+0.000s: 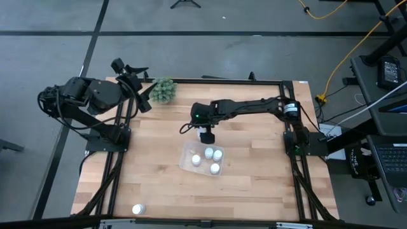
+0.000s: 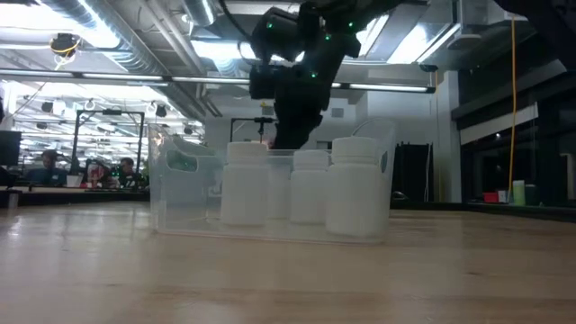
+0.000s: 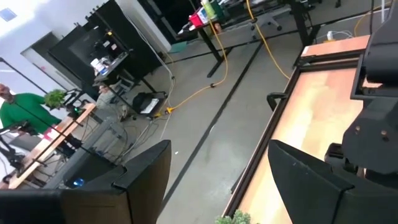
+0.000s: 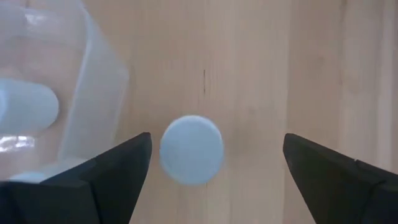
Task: Pick and place pill bottles into a basket
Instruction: Put the white medicine bottle into the transparent bin
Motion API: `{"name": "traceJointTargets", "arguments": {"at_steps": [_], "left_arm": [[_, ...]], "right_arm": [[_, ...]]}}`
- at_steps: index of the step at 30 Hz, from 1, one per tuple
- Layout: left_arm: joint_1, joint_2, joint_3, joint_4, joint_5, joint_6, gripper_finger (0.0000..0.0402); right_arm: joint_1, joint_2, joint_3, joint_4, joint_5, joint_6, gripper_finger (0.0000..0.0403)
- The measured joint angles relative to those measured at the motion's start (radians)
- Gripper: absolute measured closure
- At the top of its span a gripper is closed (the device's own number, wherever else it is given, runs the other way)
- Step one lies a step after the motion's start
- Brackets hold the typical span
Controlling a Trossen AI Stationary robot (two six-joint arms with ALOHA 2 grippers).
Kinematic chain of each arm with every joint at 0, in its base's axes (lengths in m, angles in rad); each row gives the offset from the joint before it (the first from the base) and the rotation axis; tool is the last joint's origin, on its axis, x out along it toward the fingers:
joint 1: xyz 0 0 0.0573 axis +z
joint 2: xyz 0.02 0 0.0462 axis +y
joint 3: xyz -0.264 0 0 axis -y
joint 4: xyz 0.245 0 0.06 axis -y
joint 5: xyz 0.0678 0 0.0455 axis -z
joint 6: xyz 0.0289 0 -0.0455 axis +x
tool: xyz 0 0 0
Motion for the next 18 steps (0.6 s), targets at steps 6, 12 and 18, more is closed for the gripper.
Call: {"name": "traceJointTargets", "arguments": {"at_steps": [6,12,18], "left_arm": [[0.000,0.000,0.000,0.000,0.006,-0.001,0.0139],[0.000,0.000,0.000,0.001,0.017,0.000,0.0139],[0.000,0.000,0.000,0.003,0.017,0.007,0.0139]], "right_arm": [[0.000,0.026,-0.001,0.004,-0.003,-0.001,0.0038],[-0.001,0.031,-0.001,0.009,-0.020,-0.007,0.0038],[-0.005,0.033,-0.002,0.007,-0.046,-0.027,0.0064]]}}
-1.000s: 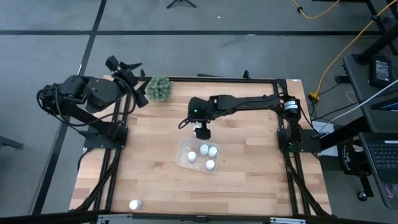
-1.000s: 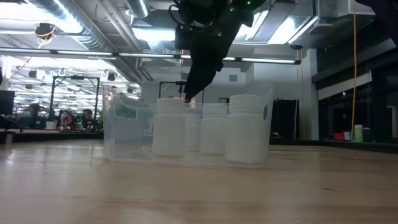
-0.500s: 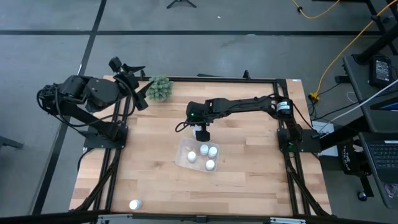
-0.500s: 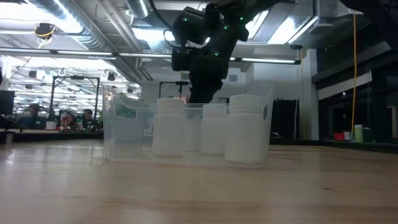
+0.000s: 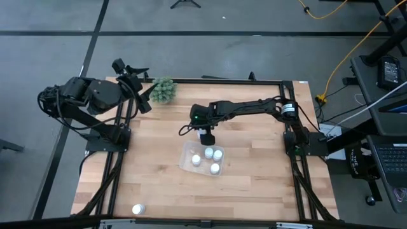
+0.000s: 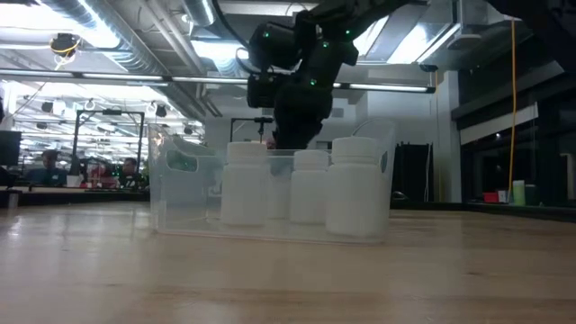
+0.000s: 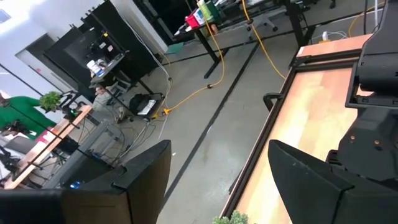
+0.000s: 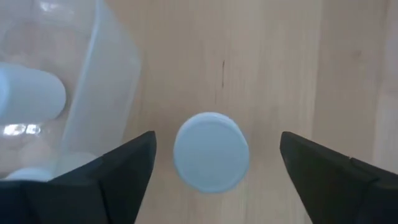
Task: Pick and place pill bottles into a basket
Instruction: Put the white medicine bottle into the transparent bin
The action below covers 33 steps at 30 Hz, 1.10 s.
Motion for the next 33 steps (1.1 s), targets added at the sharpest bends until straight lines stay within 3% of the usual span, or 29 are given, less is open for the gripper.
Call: {"name": "traceJointTargets", "arguments": {"at_steps": [19,33], "left_arm": [[0.000,0.000,0.000,0.000,0.001,0.001,0.0139],[0.000,0.000,0.000,0.000,0.002,0.006,0.0139]], "right_arm": [[-0.027,0.000,0.000,0.003,-0.091,0.000,0.0248],[-0.017,0.000,0.013,0.007,-0.096,0.001,0.0248]]}}
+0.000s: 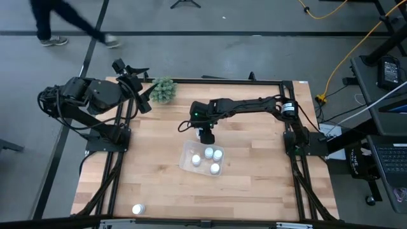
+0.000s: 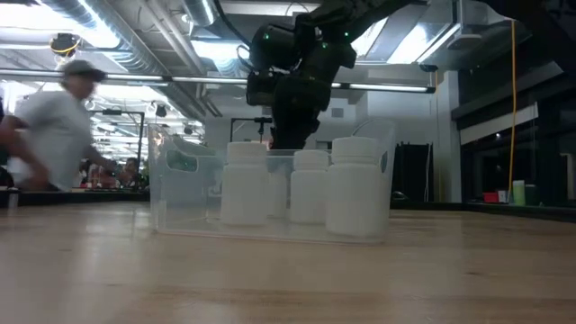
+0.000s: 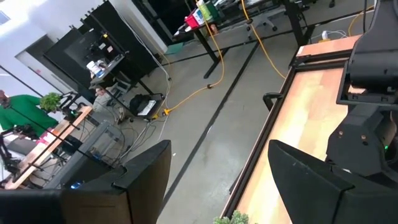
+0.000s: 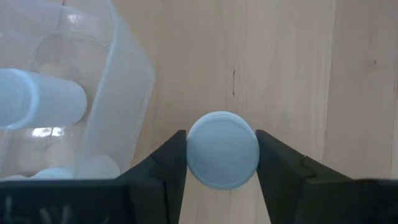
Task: Pick and place pill bottles into a basket
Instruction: Put the white medicine bottle into the transparent bin
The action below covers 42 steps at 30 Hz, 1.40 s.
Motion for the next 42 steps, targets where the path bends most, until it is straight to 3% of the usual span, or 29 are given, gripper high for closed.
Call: {"name": "traceJointTargets", "arguments": {"at_steps": [9,16,23,35,42], "left_arm": [[0.000,0.000,0.000,0.000,0.001,0.028,0.0139],[0.000,-0.005,0.000,0.000,0.000,0.058,0.0139],[0.000,-0.015,0.000,-0.003,0.014,0.082,0.0139],[0.000,-0.020,0.000,-0.024,0.093,0.078,0.0139],[0.000,-0.017,0.000,-0.027,0.104,0.002,0.0139]], "right_arm": [[0.005,-0.002,0.207,-0.127,0.067,-0.053,0.0248],[0.015,-0.002,0.423,-0.376,0.082,-0.061,0.0248],[0.106,-0.002,0.558,-0.594,0.082,-0.086,0.0248],[0.310,-0.002,0.589,-0.544,0.149,0.128,0.0248],[0.358,-0.003,0.510,-0.470,0.184,0.148,0.0248]]}}
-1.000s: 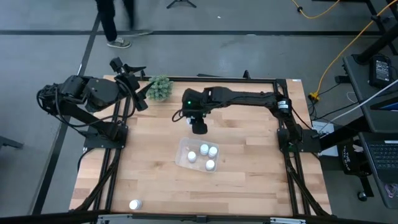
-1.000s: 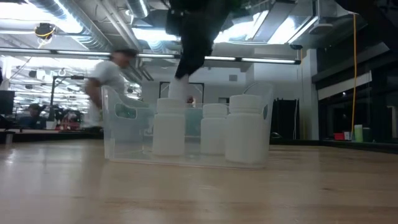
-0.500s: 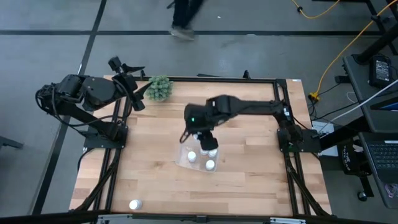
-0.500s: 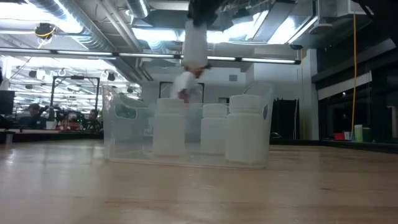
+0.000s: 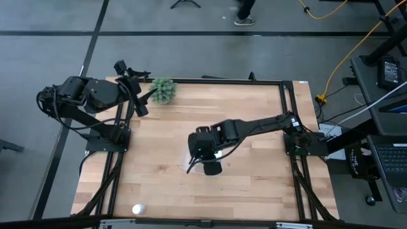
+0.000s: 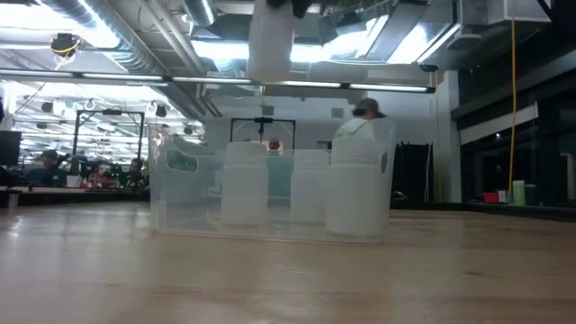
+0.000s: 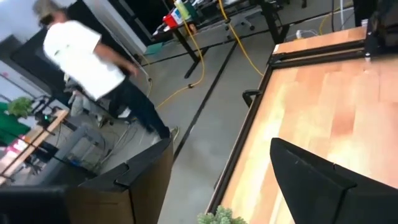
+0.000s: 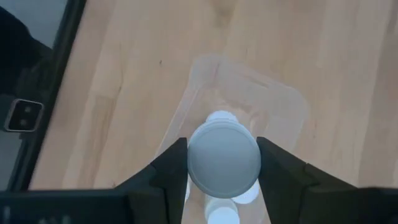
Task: Pick and place pill bottles into a basket
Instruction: Put the white medicine bottle into the transparent bin
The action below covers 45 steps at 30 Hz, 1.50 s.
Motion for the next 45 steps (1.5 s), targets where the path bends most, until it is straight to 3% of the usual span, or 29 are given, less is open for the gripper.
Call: {"name": "traceJointTargets", "arguments": {"at_steps": [9,17,35,45], "left_arm": [[0.000,0.000,0.000,-0.020,-0.007,-0.058,0.0139],[0.000,0.000,0.000,-0.170,-0.025,-0.215,0.0139],[-0.065,-0.002,0.000,-0.158,-0.023,-0.183,0.0157],[-0.097,-0.002,0.000,-0.149,-0.024,-0.185,0.0167]], "right_arm": [[0.027,0.001,-0.191,0.146,0.001,0.038,0.0248],[0.070,0.001,-0.222,0.168,0.001,0.088,0.0248],[0.072,0.066,-0.230,0.207,0.011,0.110,0.0247],[0.072,0.067,-0.372,0.301,0.008,0.144,0.0245]]}}
